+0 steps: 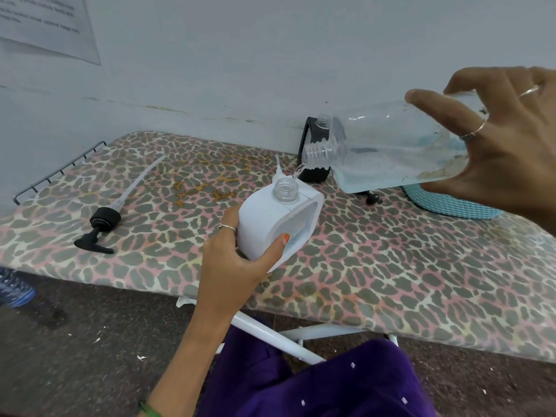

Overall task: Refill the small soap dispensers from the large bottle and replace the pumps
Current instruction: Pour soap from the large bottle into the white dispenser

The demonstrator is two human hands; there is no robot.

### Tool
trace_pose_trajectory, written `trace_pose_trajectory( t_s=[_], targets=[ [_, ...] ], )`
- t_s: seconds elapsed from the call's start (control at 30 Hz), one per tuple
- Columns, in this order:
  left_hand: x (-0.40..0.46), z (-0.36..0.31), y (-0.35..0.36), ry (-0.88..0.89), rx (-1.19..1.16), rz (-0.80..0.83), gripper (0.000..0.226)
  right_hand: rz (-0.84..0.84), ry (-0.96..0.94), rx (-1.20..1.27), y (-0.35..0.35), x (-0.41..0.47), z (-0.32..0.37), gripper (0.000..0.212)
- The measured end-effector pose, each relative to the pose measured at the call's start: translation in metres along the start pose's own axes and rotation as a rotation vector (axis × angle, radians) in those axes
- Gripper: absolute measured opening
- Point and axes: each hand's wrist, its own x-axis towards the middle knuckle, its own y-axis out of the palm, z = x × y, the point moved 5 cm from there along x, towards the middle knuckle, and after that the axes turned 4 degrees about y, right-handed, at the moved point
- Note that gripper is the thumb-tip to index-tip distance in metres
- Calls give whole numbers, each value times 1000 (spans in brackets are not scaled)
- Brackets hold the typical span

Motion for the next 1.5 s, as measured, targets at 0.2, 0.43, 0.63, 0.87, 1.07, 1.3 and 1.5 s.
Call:
trace_pose_trajectory(
  t_s=[0.2,0.43,0.63,0.87,1.07,1.3,1.5],
  targets=[
    [0,0,-1,6,1,4,47,20,8,9,5,-1,-1,70],
    [0,-3,-1,0,-17,2,47,28,-3,-7,7,-2,3,75],
    [0,-2,0,0,-20,11,49,42,0,-2,7,-1,2,75],
    [0,-4,-1,3,-18,14,47,30,-16,-17,6,-2,3,74],
    [-1,-2,0,-10,-8,14,50,10,-18,-4,6,-4,9,78],
    [-2,-2,-1,-34,-25,20,51,58,102,127,23,-22,17,100],
    [-2,0,0,-61,-57,39,50,54,292,434,48,-43,37,99]
  ],
)
